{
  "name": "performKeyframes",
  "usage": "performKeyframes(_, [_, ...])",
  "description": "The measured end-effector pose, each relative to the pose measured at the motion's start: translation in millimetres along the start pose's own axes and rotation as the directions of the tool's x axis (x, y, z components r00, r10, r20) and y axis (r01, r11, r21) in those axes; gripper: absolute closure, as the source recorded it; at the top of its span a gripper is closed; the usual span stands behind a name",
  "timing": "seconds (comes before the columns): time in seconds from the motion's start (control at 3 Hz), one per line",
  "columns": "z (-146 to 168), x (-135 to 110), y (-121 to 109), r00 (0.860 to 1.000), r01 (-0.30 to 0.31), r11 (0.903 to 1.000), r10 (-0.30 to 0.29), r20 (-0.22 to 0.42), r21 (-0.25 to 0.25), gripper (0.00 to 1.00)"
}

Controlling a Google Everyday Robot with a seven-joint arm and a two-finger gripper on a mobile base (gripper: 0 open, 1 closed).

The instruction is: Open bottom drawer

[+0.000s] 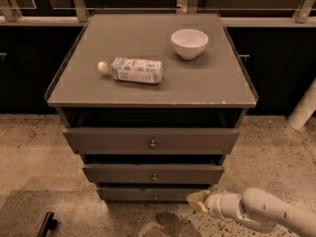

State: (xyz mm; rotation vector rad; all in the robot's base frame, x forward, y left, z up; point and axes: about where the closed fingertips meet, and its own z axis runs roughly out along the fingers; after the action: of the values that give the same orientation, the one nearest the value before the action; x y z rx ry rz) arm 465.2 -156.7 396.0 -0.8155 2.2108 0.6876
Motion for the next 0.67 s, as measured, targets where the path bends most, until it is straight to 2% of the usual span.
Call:
performKeyframes(0.33, [16.6,9.5,-6.8,1.0,0.022,0.9986,-0.022,0.004,0.049,1.0])
performKeyframes(0.67, [49.5,35.3,-26.2,0.996,0.041,0.9935,-0.049,0.074,0.106,1.0])
